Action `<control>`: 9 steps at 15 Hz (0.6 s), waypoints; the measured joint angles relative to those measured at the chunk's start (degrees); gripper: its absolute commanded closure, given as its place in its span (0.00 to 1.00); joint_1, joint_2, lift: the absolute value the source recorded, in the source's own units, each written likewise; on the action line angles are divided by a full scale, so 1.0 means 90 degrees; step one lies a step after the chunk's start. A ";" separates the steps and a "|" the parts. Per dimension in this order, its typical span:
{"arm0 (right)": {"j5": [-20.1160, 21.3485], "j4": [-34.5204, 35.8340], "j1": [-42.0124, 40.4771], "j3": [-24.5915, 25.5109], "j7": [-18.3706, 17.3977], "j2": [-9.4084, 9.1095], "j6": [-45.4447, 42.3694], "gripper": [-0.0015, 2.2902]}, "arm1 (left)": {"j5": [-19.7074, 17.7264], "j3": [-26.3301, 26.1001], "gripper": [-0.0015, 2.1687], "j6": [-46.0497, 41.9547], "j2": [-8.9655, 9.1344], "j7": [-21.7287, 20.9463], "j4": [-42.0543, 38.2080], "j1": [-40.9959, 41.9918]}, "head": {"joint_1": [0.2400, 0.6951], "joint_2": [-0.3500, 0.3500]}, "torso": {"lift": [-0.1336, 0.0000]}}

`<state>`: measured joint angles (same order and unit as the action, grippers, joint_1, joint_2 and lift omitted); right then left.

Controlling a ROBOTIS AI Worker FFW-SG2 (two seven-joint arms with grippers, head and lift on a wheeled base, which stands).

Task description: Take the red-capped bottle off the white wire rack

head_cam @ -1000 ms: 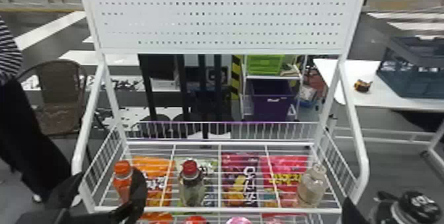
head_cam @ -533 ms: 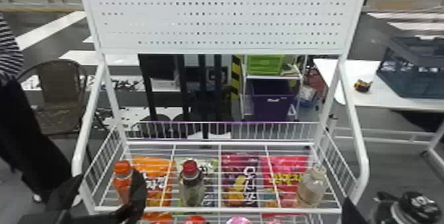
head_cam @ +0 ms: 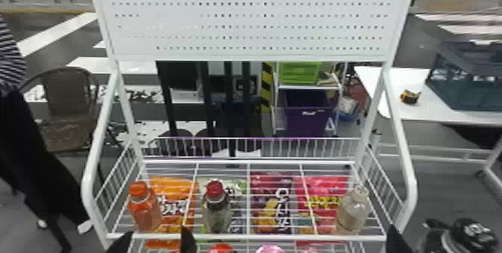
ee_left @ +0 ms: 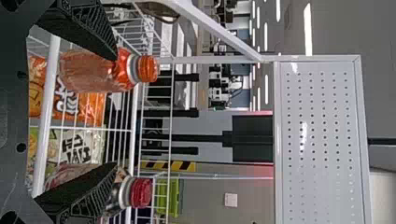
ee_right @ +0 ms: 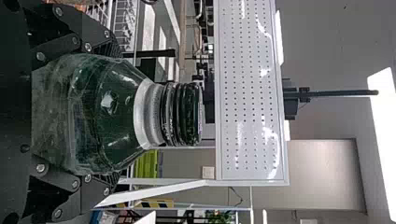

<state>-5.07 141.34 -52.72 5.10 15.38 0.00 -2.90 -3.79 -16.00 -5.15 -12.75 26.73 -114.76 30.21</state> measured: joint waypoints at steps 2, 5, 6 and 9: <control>0.0019 -0.0004 -0.0018 0.0000 0.0000 0.0000 -0.0002 0.21 | -0.0048 -0.0304 0.04 -0.0310 0.0039 0.0059 0.0550 -0.0275 | 0.57 0.50 | 1.00; 0.0018 0.0010 -0.0054 0.0000 0.0000 0.0000 -0.0012 0.21 | -0.0093 -0.0719 0.04 -0.0406 0.0144 0.0074 0.1265 -0.0785 | 0.57 0.50 | 1.00; 0.0017 0.0014 -0.0066 0.0000 0.0000 0.0000 -0.0014 0.21 | -0.0095 -0.0835 0.04 -0.0413 0.0180 0.0086 0.1475 -0.0963 | 0.57 0.50 | 1.00; 0.0016 0.0018 -0.0079 0.0013 0.0000 0.0000 -0.0014 0.21 | -0.0098 -0.1036 0.04 -0.0427 0.0298 0.0098 0.2089 -0.1442 | 0.57 0.50 | 1.00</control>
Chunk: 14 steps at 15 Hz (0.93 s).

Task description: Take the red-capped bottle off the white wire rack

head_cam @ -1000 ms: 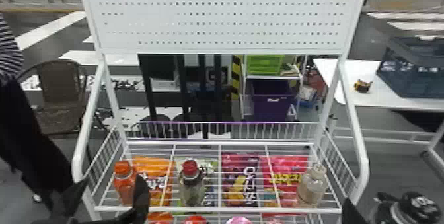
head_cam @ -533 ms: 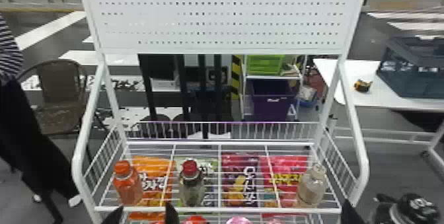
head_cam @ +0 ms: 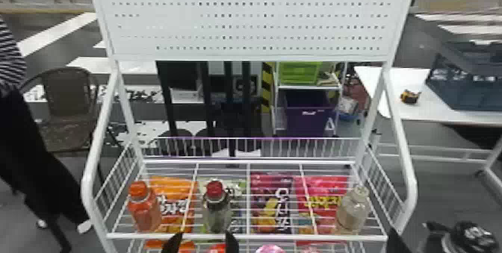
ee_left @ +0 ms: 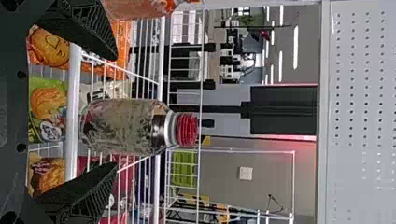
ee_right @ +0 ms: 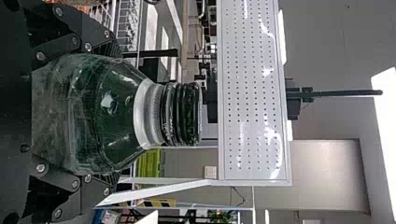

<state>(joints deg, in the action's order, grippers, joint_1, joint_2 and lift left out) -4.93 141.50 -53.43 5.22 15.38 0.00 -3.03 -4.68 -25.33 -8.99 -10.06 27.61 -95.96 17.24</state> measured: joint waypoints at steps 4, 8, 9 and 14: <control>0.0003 -0.0005 0.0014 0.0023 0.0000 0.0000 0.0011 0.21 | -0.0041 -0.0070 0.04 -0.0107 0.0126 -0.0016 0.0683 -0.0511 | 0.57 0.50 | 1.00; 0.0025 0.0007 0.0059 0.0025 0.0000 0.0000 0.0114 0.21 | -0.0123 -0.0085 0.04 -0.0178 0.0214 -0.0128 0.1135 -0.0961 | 0.57 0.50 | 1.00; 0.0028 0.0015 0.0065 0.0026 0.0000 0.0000 0.0146 0.21 | -0.0170 -0.0085 0.04 -0.0180 0.0236 -0.0148 0.1237 -0.1085 | 0.57 0.50 | 1.00; 0.0027 0.0058 0.0043 0.0098 0.0001 0.0000 0.0177 0.21 | -0.0240 -0.0086 0.04 -0.0177 0.0392 -0.0215 0.1814 -0.1637 | 0.57 0.50 | 1.00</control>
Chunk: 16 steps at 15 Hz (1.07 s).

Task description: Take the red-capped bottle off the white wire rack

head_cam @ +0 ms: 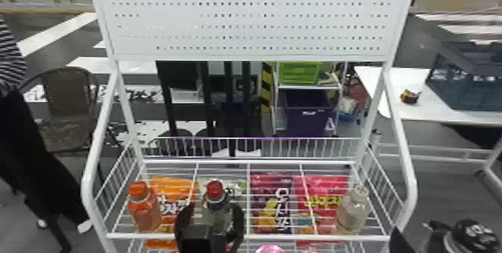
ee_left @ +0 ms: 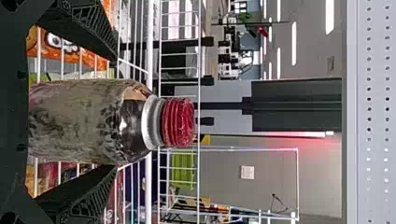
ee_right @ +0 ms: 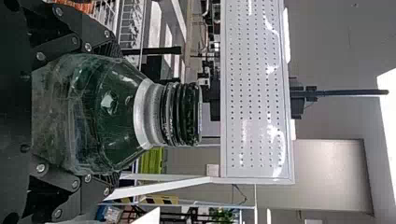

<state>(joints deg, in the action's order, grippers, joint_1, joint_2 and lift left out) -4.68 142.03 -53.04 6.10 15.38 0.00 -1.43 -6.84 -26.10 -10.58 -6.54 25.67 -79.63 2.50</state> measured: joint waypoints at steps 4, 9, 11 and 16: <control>-0.0062 0.0028 -0.0039 0.0104 0.0009 0.0000 -0.0017 0.21 | 0.0000 0.0000 0.58 0.0013 0.0057 -0.0020 0.0272 -0.0220 | 0.57 0.50 | 1.00; -0.0115 0.0030 -0.0054 0.0143 0.0009 0.0000 -0.0069 0.21 | 0.0005 -0.0001 0.92 0.0118 0.0003 -0.0044 -0.0029 -0.0100 | 0.57 0.50 | 1.00; -0.0123 0.0030 -0.0061 0.0138 0.0009 0.0000 -0.0090 0.21 | 0.0008 -0.0002 0.92 0.0349 -0.0079 -0.0025 -0.0592 0.0122 | 0.57 0.50 | 1.00; -0.0124 0.0057 -0.0089 0.0103 0.0009 0.0000 -0.0142 0.21 | 0.0077 0.0136 0.92 0.2164 -0.0510 0.0063 -0.3174 0.0951 | 0.57 0.50 | 1.00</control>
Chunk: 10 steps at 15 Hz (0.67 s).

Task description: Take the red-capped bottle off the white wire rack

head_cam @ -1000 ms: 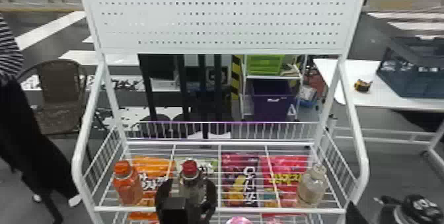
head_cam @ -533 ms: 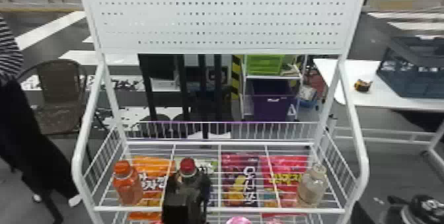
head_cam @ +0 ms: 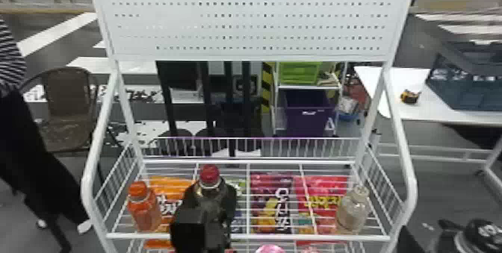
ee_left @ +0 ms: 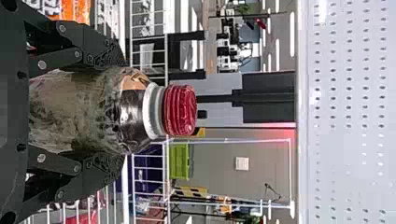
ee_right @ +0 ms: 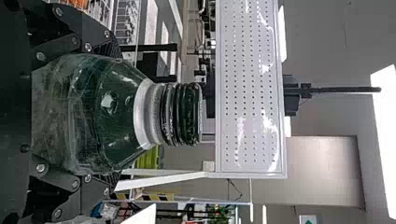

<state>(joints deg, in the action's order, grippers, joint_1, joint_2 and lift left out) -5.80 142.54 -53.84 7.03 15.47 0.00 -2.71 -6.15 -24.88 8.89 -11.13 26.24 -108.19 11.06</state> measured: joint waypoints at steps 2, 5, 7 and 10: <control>-0.0005 -0.0001 -0.0021 -0.0009 0.0000 0.0000 -0.0032 0.21 | 0.0028 0.0149 0.91 0.0432 -0.0208 -0.0032 -0.0999 0.0406 | 0.57 0.50 | 1.00; -0.0024 -0.0017 -0.0061 -0.0010 0.0002 0.0000 -0.0121 0.21 | 0.0067 0.0647 0.91 0.0753 -0.0390 -0.0247 -0.2153 0.1181 | 0.57 0.50 | 1.00; -0.0046 -0.0025 -0.0071 -0.0023 0.0012 0.0000 -0.0150 0.21 | 0.0144 0.1013 0.91 0.0754 -0.0435 -0.0353 -0.2617 0.1681 | 0.57 0.50 | 1.00; -0.0062 -0.0048 -0.0099 -0.0032 0.0020 0.0000 -0.0201 0.21 | 0.0230 0.1385 0.91 0.0664 -0.0519 -0.0392 -0.3021 0.2205 | 0.57 0.50 | 1.00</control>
<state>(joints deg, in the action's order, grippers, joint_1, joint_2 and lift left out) -6.36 142.11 -54.73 6.74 15.65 0.00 -4.52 -4.08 -12.42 14.86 -15.80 22.71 -135.38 30.91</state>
